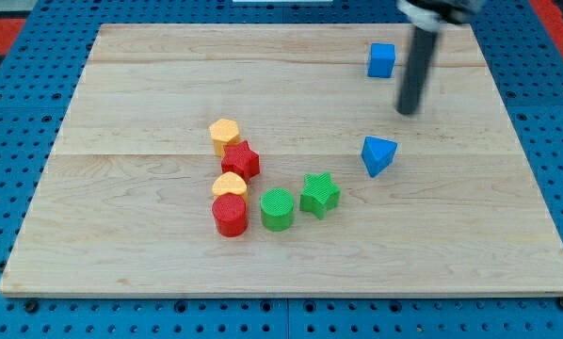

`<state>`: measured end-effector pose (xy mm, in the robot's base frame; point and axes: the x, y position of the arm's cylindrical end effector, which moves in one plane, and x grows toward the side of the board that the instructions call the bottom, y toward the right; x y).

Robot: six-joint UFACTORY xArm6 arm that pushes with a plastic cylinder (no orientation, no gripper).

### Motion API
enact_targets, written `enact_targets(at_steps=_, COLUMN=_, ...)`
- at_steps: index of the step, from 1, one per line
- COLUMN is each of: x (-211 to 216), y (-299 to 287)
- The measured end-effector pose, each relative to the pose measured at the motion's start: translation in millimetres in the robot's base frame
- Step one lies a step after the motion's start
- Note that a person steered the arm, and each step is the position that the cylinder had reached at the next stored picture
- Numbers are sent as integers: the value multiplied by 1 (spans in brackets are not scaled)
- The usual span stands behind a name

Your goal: Push blue triangle towards blue cube

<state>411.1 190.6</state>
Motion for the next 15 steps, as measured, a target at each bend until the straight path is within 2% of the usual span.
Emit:
enact_targets(at_steps=1, x=72, y=23)
enact_targets(at_steps=2, x=64, y=-77)
enact_targets(at_steps=5, x=-44, y=-138)
enact_targets(at_steps=6, x=-63, y=-149)
enact_targets(at_steps=9, x=-116, y=-148)
enact_targets(at_steps=10, x=-102, y=-102)
enact_targets(at_steps=15, x=-62, y=-88)
